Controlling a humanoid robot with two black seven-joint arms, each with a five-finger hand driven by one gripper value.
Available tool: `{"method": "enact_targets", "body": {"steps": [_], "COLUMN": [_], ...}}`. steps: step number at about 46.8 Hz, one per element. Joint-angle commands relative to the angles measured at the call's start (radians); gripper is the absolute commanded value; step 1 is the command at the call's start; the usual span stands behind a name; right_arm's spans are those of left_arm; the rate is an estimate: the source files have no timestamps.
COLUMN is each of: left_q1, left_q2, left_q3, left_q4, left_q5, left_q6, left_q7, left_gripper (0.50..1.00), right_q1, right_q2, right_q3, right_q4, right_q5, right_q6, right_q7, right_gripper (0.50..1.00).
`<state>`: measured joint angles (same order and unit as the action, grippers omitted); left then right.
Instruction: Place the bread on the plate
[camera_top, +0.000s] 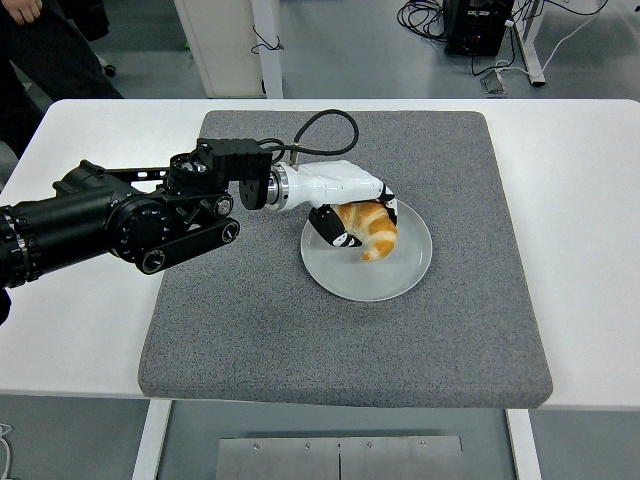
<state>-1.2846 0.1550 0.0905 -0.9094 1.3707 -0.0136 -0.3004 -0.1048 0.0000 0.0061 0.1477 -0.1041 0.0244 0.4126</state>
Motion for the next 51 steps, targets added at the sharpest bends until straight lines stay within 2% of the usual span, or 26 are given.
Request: {"method": "enact_targets", "body": {"steps": [1, 27, 31, 35, 46, 48, 51], "left_q1": [0.016, 0.054, 0.056, 0.057, 0.064, 0.064, 0.064], "left_q2": [0.0, -0.011, -0.017, -0.018, -0.017, -0.015, -0.012], "left_q3": [0.0, 0.0, -0.001, -0.001, -0.001, -0.001, -0.005], "left_q4": [0.001, 0.003, 0.003, 0.003, 0.003, 0.003, 0.003], "left_q5": [0.027, 0.041, 0.039, 0.039, 0.039, 0.037, 0.024], "left_q6": [0.02, 0.049, 0.049, 0.049, 0.049, 0.049, 0.047], "left_q7": [0.001, 0.014, 0.014, 0.012, 0.01, 0.009, 0.007], "left_gripper": [0.5, 0.507, 0.56, 0.652, 0.776, 0.82, 0.926], "right_q1": [0.001, -0.001, -0.001, -0.001, 0.001, 0.001, 0.001], "right_q2": [0.0, 0.0, 0.0, 0.0, 0.0, 0.0, 0.0], "right_q3": [0.0, 0.0, 0.0, 0.0, 0.0, 0.0, 0.0], "right_q4": [0.0, 0.0, 0.0, 0.0, 0.0, 0.0, 0.0], "right_q5": [0.0, 0.0, 0.001, 0.001, 0.0, 0.0, 0.0], "right_q6": [0.0, 0.0, 0.0, 0.0, -0.001, 0.0, 0.0], "right_q7": [0.0, 0.0, 0.0, 0.0, 0.0, 0.0, 0.0], "right_gripper": [1.0, 1.0, 1.0, 1.0, 1.0, 1.0, 1.0]}}
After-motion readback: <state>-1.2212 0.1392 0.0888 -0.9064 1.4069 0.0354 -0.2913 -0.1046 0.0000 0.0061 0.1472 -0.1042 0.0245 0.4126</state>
